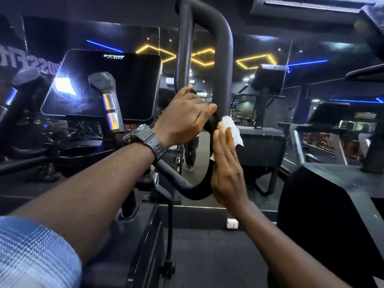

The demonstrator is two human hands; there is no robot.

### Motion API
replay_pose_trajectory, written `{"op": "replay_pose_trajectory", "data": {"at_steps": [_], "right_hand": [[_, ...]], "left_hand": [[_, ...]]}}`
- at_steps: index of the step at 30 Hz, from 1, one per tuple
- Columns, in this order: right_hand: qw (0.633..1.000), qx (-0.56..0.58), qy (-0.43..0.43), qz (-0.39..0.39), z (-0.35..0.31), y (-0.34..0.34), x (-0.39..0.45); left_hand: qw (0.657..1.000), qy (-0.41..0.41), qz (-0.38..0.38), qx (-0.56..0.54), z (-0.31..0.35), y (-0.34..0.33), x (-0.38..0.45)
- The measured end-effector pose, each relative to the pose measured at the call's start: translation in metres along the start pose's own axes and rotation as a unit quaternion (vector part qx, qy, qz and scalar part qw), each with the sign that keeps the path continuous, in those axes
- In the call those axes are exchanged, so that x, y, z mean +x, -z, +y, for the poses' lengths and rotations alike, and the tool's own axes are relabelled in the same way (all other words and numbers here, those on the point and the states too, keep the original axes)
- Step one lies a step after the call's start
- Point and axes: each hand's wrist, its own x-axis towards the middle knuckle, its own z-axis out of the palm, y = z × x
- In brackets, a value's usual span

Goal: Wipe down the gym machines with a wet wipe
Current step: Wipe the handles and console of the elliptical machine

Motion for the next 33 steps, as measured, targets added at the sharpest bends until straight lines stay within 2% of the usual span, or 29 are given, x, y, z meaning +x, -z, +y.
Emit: {"op": "replay_pose_trajectory", "data": {"at_steps": [3,6,8,11,12,13,15,16,17,19,22,23,26,27,28,30,33], "right_hand": [[0.988,-0.112,0.084,-0.067,0.004,0.008,0.017],[0.968,-0.17,0.154,-0.107,0.004,0.015,0.016],[0.934,-0.178,0.255,-0.178,0.01,0.023,0.003],[0.856,-0.198,0.368,-0.305,0.013,0.037,0.0],[0.85,-0.199,0.369,-0.318,0.014,0.04,0.011],[0.862,-0.196,0.347,-0.314,0.016,0.044,0.026],[0.894,-0.218,0.288,-0.264,0.018,0.051,0.063],[0.898,-0.24,0.273,-0.247,0.017,0.053,0.075],[0.892,-0.263,0.272,-0.246,0.015,0.052,0.078],[0.859,-0.265,0.313,-0.307,0.008,0.046,0.06],[0.777,-0.234,0.398,-0.427,0.002,0.043,0.03],[0.773,-0.228,0.403,-0.434,0.003,0.046,0.037],[0.827,-0.268,0.335,-0.363,0.012,0.055,0.078],[0.832,-0.297,0.325,-0.337,0.014,0.056,0.083],[0.828,-0.312,0.328,-0.33,0.014,0.053,0.078],[0.807,-0.287,0.349,-0.38,0.007,0.045,0.044],[0.745,-0.243,0.416,-0.462,0.0,0.045,0.019]], "left_hand": [[1.0,0.002,0.009,-0.009,-0.003,-0.002,-0.001],[1.0,0.006,0.005,-0.013,-0.006,-0.001,-0.001],[1.0,0.011,-0.006,-0.02,-0.007,0.001,-0.002],[1.0,0.005,0.004,-0.025,-0.008,0.002,-0.01],[1.0,0.004,0.014,-0.026,-0.008,0.002,-0.013],[0.999,0.005,0.023,-0.027,-0.007,0.0,-0.015],[0.999,0.014,0.034,-0.039,-0.006,-0.003,-0.02],[0.998,0.02,0.037,-0.051,-0.005,-0.004,-0.022],[0.997,0.025,0.041,-0.064,-0.004,-0.004,-0.024],[0.994,0.035,0.045,-0.092,-0.001,-0.002,-0.028],[0.989,0.057,0.041,-0.129,0.002,0.003,-0.037],[0.988,0.064,0.035,-0.139,0.003,0.004,-0.039],[0.984,0.079,0.025,-0.16,0.008,0.007,-0.045],[0.983,0.084,0.023,-0.164,0.01,0.009,-0.046],[0.981,0.091,0.022,-0.167,0.011,0.01,-0.047],[0.98,0.103,0.012,-0.17,0.012,0.012,-0.048],[0.981,0.107,-0.008,-0.163,0.013,0.015,-0.049]]}}
